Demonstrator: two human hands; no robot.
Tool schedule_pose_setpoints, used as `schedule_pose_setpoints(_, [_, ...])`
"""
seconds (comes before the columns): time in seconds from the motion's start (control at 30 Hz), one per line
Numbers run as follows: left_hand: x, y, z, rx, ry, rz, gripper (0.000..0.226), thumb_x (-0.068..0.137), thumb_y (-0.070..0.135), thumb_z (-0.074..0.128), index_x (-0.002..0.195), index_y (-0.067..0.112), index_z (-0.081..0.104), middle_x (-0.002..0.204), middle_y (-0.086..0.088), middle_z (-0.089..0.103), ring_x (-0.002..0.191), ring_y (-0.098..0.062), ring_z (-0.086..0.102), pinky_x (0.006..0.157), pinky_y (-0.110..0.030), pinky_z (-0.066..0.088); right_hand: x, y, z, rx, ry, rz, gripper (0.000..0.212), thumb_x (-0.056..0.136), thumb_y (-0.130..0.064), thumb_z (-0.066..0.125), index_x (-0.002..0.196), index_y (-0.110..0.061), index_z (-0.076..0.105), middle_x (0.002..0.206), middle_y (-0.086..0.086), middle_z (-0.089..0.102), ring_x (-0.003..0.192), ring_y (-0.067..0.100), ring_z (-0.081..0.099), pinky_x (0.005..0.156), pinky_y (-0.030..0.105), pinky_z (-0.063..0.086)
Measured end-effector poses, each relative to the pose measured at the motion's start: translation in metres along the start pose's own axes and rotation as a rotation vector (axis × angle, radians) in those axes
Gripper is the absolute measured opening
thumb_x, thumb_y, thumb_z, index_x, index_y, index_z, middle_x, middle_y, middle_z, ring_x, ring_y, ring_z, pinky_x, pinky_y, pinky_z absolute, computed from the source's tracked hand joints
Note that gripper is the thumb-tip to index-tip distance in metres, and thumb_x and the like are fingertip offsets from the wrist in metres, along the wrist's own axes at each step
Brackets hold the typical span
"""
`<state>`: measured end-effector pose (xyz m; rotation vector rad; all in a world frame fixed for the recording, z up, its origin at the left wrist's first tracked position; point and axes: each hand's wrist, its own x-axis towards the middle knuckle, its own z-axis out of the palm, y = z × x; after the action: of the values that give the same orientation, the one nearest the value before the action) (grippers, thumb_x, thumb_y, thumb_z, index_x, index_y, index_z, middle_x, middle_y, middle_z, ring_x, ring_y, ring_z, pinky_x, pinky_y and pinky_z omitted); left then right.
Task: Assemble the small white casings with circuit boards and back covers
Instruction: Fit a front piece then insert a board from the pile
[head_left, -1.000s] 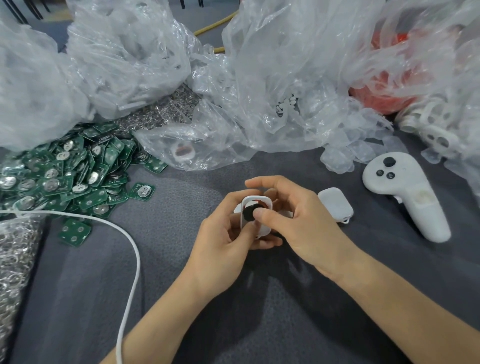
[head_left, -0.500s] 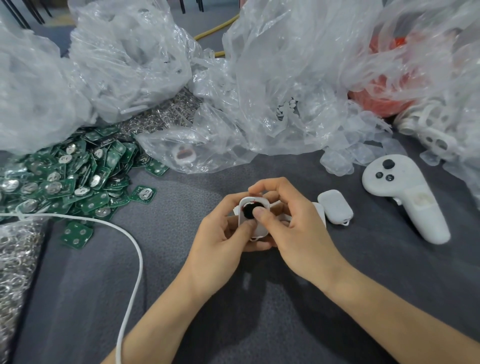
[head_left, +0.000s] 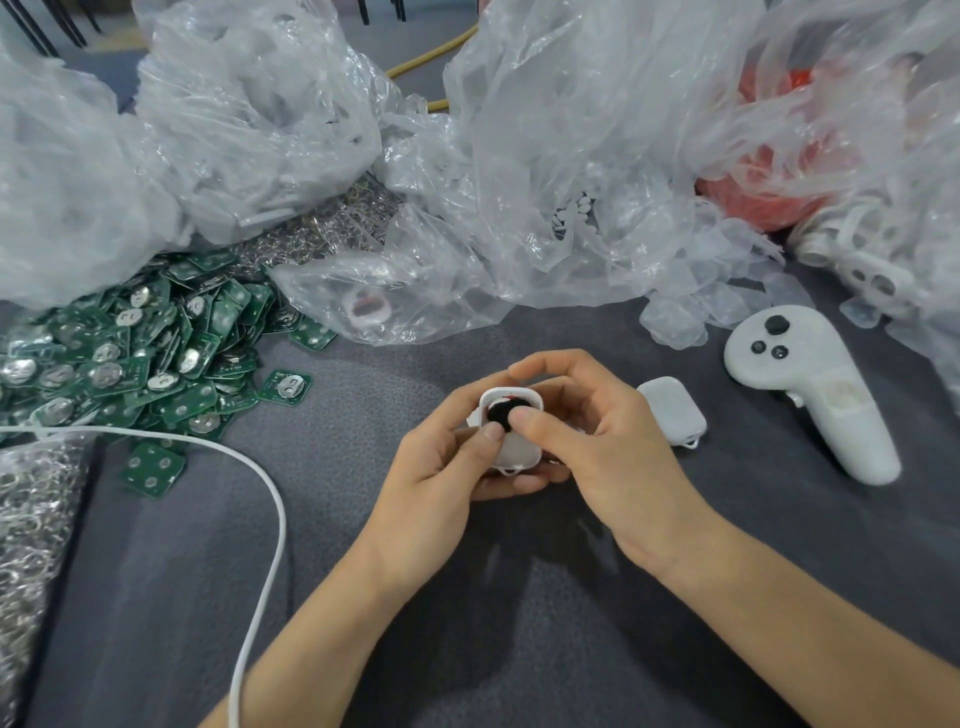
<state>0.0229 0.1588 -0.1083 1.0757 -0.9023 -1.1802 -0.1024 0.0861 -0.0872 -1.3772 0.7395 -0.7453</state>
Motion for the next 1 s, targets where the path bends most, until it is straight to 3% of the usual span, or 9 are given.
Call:
schedule_pose_setpoints(0.1, [0.001,-0.002,0.001,0.01,0.006,0.031,0.05,0.095,-0.001,0.047,0.134,0.03,0.045,0.111,-0.01,0.07,0.093,-0.023,0.071,0.076,-0.028,0.057,0.0,-0.002,0.001,0.103,0.029,0.067,0.022,0.085,-0.003,0.064,0.094,-0.023,0.065,0.093,0.012,0.068,0.081,0.018,0.064,0.054,0.022,0.052])
schedule_pose_setpoints(0.37, [-0.001,-0.002,0.004,0.096,0.053,0.085,0.036,0.097,-0.004,0.044,0.121,0.021,0.054,0.114,-0.012,0.068,0.101,-0.031,0.068,0.078,-0.032,0.058,-0.001,-0.001,0.005,0.056,0.045,0.1,0.019,0.087,-0.007,0.063,0.099,-0.022,0.063,0.097,0.008,0.068,0.092,0.022,0.066,0.06,0.025,0.055])
schedule_pose_setpoints(0.6, [-0.003,-0.003,0.008,0.139,0.085,0.11,0.034,0.098,-0.001,0.043,0.115,0.025,0.056,0.101,-0.006,0.073,0.081,-0.023,0.073,0.07,-0.025,0.058,0.003,-0.009,-0.002,0.091,0.019,0.148,0.032,0.082,0.002,0.065,0.103,-0.022,0.061,0.081,0.005,0.067,0.066,0.008,0.065,0.047,0.017,0.047])
schedule_pose_setpoints(0.73, [-0.004,-0.004,0.013,0.126,0.098,0.115,0.029,0.095,0.003,0.048,0.115,0.022,0.056,0.097,-0.008,0.073,0.085,-0.023,0.073,0.071,-0.027,0.058,0.002,-0.008,0.0,0.088,0.045,0.166,0.025,0.082,0.0,0.065,0.098,-0.019,0.063,0.083,0.008,0.067,0.072,0.012,0.066,0.053,0.019,0.048])
schedule_pose_setpoints(0.87, [-0.005,-0.004,0.016,0.102,0.109,0.108,0.027,0.088,0.016,0.052,0.115,0.021,0.054,0.1,-0.01,0.073,0.089,-0.024,0.072,0.072,-0.029,0.058,-0.001,-0.006,0.004,0.103,0.08,0.177,0.019,0.082,-0.001,0.064,0.093,-0.017,0.064,0.091,0.012,0.067,0.085,0.022,0.067,0.067,0.029,0.055])
schedule_pose_setpoints(1.0, [-0.005,-0.004,0.016,0.09,0.115,0.106,0.027,0.086,0.018,0.053,0.113,0.022,0.055,0.1,-0.011,0.072,0.09,-0.025,0.072,0.072,-0.03,0.058,-0.002,-0.007,0.004,0.101,0.089,0.186,0.018,0.082,-0.001,0.063,0.093,-0.016,0.063,0.094,0.017,0.066,0.089,0.026,0.067,0.067,0.03,0.056])
